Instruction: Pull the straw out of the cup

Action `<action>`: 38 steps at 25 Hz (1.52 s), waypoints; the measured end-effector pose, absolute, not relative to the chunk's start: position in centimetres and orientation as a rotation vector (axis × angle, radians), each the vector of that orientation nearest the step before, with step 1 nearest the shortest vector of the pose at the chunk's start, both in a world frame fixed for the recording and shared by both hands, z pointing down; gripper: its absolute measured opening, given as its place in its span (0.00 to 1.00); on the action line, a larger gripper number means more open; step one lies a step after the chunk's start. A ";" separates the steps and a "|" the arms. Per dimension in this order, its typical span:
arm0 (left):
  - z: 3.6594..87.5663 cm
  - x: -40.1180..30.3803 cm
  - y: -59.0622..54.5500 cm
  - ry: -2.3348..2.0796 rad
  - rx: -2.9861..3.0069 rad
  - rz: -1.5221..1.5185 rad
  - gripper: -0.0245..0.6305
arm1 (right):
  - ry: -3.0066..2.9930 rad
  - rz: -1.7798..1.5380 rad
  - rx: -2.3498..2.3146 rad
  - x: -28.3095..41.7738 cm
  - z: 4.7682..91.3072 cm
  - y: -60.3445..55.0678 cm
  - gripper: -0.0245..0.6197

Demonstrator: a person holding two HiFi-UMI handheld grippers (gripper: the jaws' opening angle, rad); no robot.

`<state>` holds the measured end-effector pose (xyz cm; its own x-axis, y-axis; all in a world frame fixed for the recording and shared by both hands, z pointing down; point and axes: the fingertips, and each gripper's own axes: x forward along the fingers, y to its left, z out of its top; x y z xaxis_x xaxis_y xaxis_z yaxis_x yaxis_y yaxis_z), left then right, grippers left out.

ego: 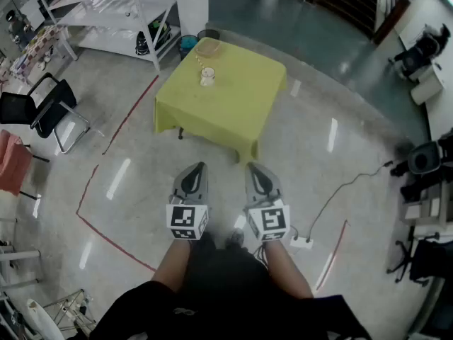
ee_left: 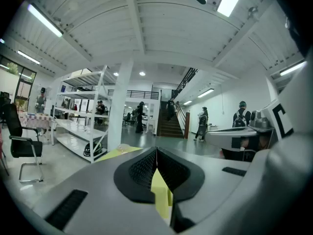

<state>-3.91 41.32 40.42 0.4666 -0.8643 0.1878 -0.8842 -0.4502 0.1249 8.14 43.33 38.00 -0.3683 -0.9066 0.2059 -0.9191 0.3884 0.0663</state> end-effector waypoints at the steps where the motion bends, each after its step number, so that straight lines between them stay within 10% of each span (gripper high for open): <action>1: 40.5 -4.3 40.9 -1.507 2.519 0.148 0.11 | -2.437 0.080 1.630 7.3 38.1 42.8 0.06; 38: 45.3 -15.6 31.1 -1.378 2.565 0.181 0.11 | -2.500 0.133 1.580 -7.0 41.3 31.4 0.06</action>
